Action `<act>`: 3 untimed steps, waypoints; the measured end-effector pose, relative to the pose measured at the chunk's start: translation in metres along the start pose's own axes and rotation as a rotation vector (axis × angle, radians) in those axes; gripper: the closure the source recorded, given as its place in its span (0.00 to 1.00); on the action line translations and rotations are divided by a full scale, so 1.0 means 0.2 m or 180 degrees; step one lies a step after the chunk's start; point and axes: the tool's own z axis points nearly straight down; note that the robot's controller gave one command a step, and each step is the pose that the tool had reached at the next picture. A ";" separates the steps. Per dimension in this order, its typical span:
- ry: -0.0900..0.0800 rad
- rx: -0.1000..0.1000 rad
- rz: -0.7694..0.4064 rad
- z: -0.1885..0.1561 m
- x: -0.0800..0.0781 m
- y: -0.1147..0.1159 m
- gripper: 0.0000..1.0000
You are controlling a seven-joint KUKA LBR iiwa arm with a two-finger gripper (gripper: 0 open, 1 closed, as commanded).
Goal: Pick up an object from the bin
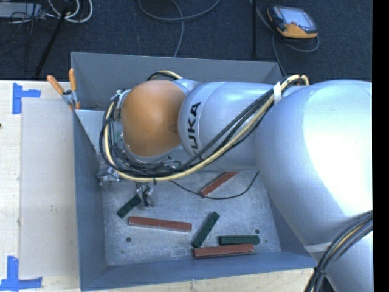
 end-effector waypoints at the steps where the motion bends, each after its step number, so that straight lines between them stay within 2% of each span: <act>1: -0.0002 0.0000 0.0003 0.00 0.00 0.00 1.00; 2: -0.0011 0.0015 0.0008 -0.26 -0.01 0.00 1.00; 3: -0.0006 0.0010 0.0022 -0.34 -0.02 0.00 1.00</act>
Offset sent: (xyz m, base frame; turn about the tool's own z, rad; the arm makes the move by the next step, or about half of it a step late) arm 0.0000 0.0000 0.0000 0.0000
